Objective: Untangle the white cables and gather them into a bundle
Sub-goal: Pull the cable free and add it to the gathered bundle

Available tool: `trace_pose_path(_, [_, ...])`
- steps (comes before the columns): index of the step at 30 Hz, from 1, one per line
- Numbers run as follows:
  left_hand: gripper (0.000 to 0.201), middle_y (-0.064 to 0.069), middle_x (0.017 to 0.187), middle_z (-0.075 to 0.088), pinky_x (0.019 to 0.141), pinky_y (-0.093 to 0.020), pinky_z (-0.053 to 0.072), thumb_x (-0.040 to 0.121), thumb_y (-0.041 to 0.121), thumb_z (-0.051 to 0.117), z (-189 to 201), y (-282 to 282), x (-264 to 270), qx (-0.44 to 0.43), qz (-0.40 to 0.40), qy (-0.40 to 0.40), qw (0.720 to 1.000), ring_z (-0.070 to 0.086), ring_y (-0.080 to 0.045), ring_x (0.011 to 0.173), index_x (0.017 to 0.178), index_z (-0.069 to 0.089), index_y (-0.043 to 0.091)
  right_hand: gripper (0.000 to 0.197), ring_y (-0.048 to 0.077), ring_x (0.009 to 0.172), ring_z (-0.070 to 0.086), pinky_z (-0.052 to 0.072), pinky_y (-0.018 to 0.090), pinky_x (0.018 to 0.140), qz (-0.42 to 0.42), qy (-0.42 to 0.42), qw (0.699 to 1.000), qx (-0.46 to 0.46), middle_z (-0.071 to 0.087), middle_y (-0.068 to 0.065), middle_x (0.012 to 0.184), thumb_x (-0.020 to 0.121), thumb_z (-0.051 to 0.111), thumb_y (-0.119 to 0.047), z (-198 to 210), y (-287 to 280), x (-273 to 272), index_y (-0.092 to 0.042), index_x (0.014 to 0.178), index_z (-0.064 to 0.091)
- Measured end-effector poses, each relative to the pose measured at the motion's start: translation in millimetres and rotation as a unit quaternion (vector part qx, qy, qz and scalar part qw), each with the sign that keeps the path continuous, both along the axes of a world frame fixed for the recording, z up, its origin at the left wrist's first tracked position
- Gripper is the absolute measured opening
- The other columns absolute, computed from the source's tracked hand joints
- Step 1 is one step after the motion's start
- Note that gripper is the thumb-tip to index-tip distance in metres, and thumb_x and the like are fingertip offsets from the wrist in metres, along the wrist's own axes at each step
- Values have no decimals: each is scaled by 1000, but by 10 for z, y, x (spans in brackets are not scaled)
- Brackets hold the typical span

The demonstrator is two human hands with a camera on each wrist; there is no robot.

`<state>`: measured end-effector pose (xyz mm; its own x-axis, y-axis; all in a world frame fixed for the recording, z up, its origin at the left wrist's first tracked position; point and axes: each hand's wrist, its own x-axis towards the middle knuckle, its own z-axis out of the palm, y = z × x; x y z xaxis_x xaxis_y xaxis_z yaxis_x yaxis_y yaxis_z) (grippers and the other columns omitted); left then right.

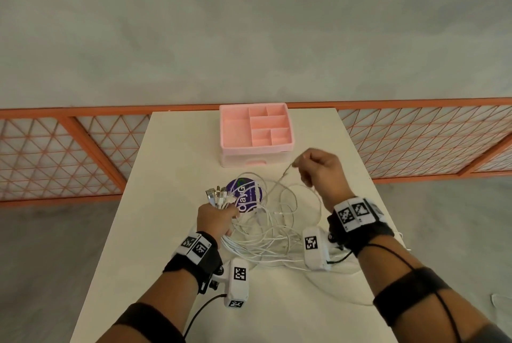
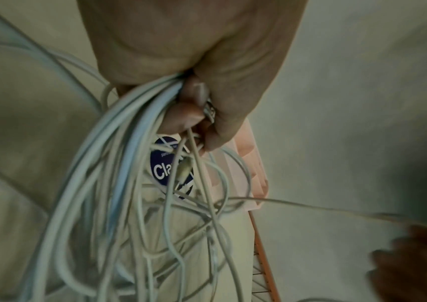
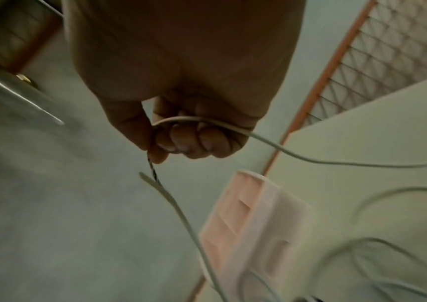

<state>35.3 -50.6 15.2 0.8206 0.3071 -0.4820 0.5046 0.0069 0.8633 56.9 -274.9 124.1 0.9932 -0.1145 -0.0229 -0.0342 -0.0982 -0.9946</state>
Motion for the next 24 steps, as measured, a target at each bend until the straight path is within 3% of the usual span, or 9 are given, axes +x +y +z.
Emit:
trace_pose_path(3, [27, -1, 41, 45, 37, -21, 32, 74, -7, 70, -18, -37, -29, 10, -10, 1, 1000, 32, -15, 27, 60, 54, 8, 19, 26, 51, 55, 43, 27, 47, 22, -71, 993, 92, 58, 19, 68, 86, 59, 2, 466, 15, 82, -7, 70, 63])
trace_pose_path(6, [28, 3, 38, 45, 35, -19, 34, 77, -5, 71, -33, -18, -10, 27, -6, 9, 1000, 35, -14, 25, 59, 53, 8, 19, 36, 67, 69, 56, 34, 59, 12, -134, 964, 230, 67, 20, 94, 95, 51, 1, 878, 38, 154, -7, 78, 56])
trace_pose_path(8, [22, 1, 42, 48, 38, -21, 36, 78, -2, 72, -60, 12, 0, 36, -1, 20, 999, 38, -15, 26, 64, 57, 6, 18, 42, 81, 70, 58, 38, 68, -10, -182, 934, 307, 67, 23, 97, 98, 46, -3, 1118, 2, 199, -8, 81, 50])
trace_pose_path(10, [14, -2, 45, 52, 37, -21, 36, 77, 2, 75, -67, 35, -14, 34, 8, 18, 999, 40, -15, 27, 70, 63, 4, 17, 46, 88, 69, 58, 40, 72, -13, -208, 922, 327, 68, 24, 97, 100, 42, -6, 1291, -61, 234, -9, 84, 48])
trace_pose_path(14, [13, 0, 46, 53, 36, -22, 37, 81, 10, 80, 46, 12, -13, 11, 23, -29, 999, 40, -11, 28, 77, 69, 4, 19, 45, 81, 70, 57, 39, 66, 29, -146, 952, 268, 68, 30, 91, 97, 39, -4, 1199, -70, 228, -9, 81, 47])
trace_pose_path(18, [5, -2, 61, 61, 38, -21, 37, 86, 7, 75, 324, -80, 64, -52, 32, -108, 992, 44, -6, 36, 83, 72, 9, 19, 36, 61, 65, 49, 35, 54, 70, -29, 988, 138, 68, 30, 79, 86, 41, 3, 702, 32, 132, -7, 71, 47])
trace_pose_path(20, [5, -4, 65, 63, 38, -20, 36, 89, 7, 73, 472, -134, 94, -93, 22, -155, 983, 45, -7, 37, 87, 71, 3, 21, 32, 57, 62, 44, 32, 50, 95, 37, 991, 91, 68, 29, 77, 86, 40, 6, 461, 92, 55, -5, 69, 46])
trace_pose_path(22, [20, -11, 69, 56, 41, -22, 35, 90, 9, 71, 584, -185, 119, -126, 1, -200, 972, 38, -10, 39, 101, 69, -8, 22, 30, 54, 60, 42, 28, 47, 122, 82, 988, 55, 68, 27, 74, 86, 39, 5, 300, 168, -5, -6, 68, 46])
trace_pose_path(24, [30, -7, 61, 41, 41, -23, 33, 91, 9, 70, 673, -228, 134, -138, -18, -237, 961, 31, -13, 41, 109, 63, -14, 23, 29, 51, 58, 40, 26, 45, 140, 107, 984, 33, 66, 27, 73, 84, 40, 6, 231, 244, -43, -6, 65, 45])
